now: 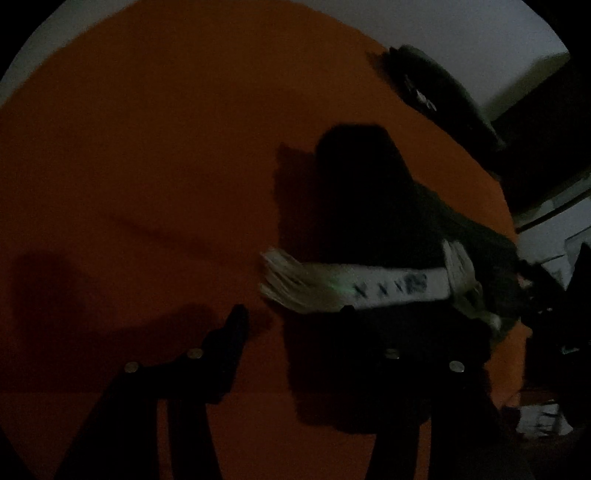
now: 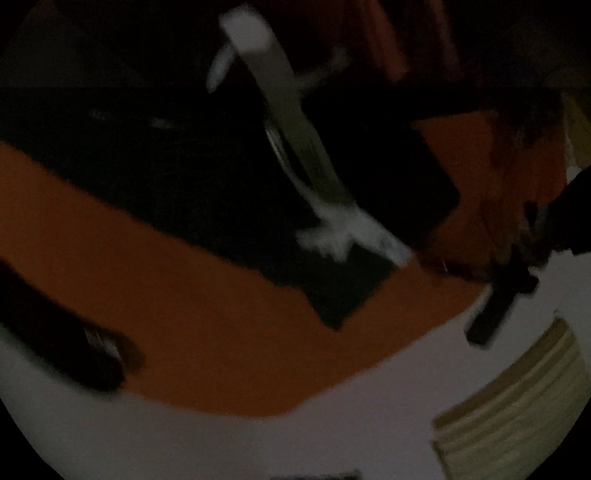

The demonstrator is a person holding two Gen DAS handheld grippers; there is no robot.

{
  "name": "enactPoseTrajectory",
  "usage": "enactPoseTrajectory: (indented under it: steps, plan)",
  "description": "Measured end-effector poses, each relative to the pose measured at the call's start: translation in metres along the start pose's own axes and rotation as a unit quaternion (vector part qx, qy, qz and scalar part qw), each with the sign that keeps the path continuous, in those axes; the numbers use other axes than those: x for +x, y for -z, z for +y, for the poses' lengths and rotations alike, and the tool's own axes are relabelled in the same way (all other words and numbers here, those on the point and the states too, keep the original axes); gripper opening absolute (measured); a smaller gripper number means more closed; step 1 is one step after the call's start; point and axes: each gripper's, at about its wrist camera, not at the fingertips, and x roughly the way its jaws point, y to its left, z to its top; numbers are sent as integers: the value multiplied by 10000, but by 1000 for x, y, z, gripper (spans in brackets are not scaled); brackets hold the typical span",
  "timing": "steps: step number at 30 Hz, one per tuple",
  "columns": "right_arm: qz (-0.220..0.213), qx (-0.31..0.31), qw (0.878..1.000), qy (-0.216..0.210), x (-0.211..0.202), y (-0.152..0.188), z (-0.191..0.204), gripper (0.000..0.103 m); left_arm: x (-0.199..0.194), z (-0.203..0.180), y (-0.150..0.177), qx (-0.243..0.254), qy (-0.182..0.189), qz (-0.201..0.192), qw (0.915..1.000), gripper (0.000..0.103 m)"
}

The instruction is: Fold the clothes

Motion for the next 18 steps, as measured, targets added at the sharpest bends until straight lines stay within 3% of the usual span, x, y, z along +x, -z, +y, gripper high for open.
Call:
enactPoseTrajectory:
  steps: [4, 5, 6, 7, 10, 13, 15, 18]
  plan:
    - [314, -738, 9964, 285, 52, -20, 26, 90, 7, -4, -13, -201, 285, -36, 9994, 53]
    - [418, -926, 9941, 380, 66, -23, 33, 76, 6, -6, -17, -287, 342, -87, 9990, 53]
    - [528, -1092, 9916, 454, 79, -25, 39, 23, 5, -6, -16, -363, 358, -172, 9986, 53]
    - [584, -1144, 9903, 525, 83, -22, 41, 4, 4, -7, -16, -437, 371, -259, 9980, 53]
    - [347, -850, 9915, 920, 64, -16, 34, 4, -10, -15, -17, -364, 214, -493, 9979, 53]
    - [-5, -184, 9928, 1185, 16, -12, 11, 4, -23, -28, -19, -8, -81, -580, 9983, 53]
    - [144, 291, 9872, 1560, 2, 1, -14, 4, -20, -34, -30, 229, -202, -550, 9980, 57]
    - [367, 1001, 9717, 2110, -19, 21, -51, 4, -37, -9, -32, 115, -489, -465, 9977, 58]
